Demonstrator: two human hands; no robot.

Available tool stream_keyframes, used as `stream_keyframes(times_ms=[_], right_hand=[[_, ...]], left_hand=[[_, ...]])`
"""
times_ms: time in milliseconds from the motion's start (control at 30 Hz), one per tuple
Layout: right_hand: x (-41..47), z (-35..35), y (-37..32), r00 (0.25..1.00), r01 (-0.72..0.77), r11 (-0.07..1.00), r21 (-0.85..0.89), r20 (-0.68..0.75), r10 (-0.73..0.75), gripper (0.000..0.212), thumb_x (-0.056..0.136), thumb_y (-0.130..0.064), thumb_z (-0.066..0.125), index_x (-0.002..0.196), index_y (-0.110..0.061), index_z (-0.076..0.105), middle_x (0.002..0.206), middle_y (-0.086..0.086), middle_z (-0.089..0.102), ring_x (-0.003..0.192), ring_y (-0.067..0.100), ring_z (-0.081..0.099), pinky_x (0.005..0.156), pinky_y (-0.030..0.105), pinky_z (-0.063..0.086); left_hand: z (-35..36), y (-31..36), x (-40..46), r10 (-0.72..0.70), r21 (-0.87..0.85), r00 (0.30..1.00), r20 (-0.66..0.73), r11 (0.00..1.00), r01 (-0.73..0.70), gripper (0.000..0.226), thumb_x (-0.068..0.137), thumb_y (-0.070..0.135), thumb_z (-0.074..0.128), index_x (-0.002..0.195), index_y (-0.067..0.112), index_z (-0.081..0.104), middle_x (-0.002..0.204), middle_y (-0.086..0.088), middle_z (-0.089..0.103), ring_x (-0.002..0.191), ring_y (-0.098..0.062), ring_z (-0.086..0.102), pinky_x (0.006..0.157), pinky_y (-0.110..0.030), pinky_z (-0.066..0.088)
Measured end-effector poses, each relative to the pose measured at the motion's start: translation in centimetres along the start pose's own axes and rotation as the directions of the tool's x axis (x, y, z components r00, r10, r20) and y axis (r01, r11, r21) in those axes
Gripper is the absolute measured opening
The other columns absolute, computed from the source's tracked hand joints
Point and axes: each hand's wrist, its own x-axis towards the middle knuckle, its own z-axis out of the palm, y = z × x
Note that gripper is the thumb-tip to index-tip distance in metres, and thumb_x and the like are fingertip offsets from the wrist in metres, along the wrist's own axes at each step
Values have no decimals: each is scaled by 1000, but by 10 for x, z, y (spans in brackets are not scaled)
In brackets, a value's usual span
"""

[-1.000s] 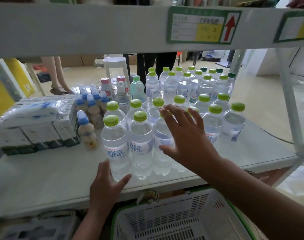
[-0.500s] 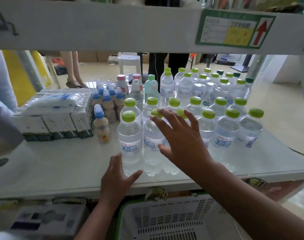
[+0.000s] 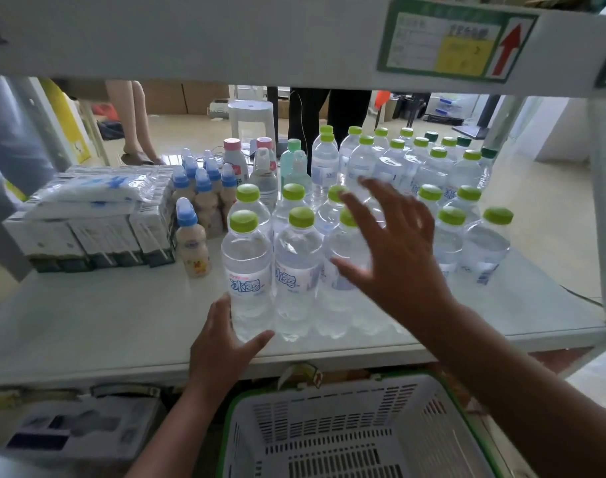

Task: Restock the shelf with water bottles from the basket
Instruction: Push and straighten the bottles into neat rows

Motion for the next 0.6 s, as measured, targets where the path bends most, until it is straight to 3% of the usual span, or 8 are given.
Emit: stream_keyframes(times_ms=[133,233,333,467,533,600], right_hand=[[6,-19,48,964,-231,967,110,-111,243,78,75,-61,61,141,-24,39,148,7,31,137,22,28,107,41,23],[6,-28,80,898,-364,896,252,-159,410,70,76,-57,60,135,-23,42,142,5,37,132,21,34,104,46,28],[6,-32,109,802,-545,777,314,-73,592,70,74,-57,61,133,-25,43,141,6,38,132,24,35,106,50,28],[13,-28,130,782,-618,706,347,178,597,69,76,-53,66,134,-23,47,139,9,45,128,28,44,106,47,36],[22,-22,133,801,-599,750,282,226,554,61,81,-48,65,134,-22,50,139,11,46,127,30,43,104,41,36],[31,-18,135,799,-590,792,155,251,546,59,82,-52,58,133,-23,51,139,11,47,128,33,39,102,40,33]], left_hand=[[-2,0,-2,-42,-98,998,35,994,46,97,50,74,63,129,23,37,126,5,52,105,-19,57,80,-38,49],[-4,3,-3,-39,-122,998,43,992,44,104,49,75,71,131,22,36,130,4,51,109,-21,56,83,-39,48],[-8,5,-5,-54,-172,997,57,983,63,104,48,74,72,132,24,36,130,3,51,110,-21,56,85,-40,48],[-11,6,-6,-39,-266,998,57,962,53,94,48,75,63,126,28,40,123,5,50,106,-19,55,84,-38,46],[-14,13,-6,-60,-367,996,65,927,80,83,49,78,64,117,35,44,119,5,48,104,-13,53,81,-29,44],[-17,16,-4,-98,-454,990,100,881,133,67,55,66,66,111,36,45,116,-1,47,95,-4,54,75,-18,47]])
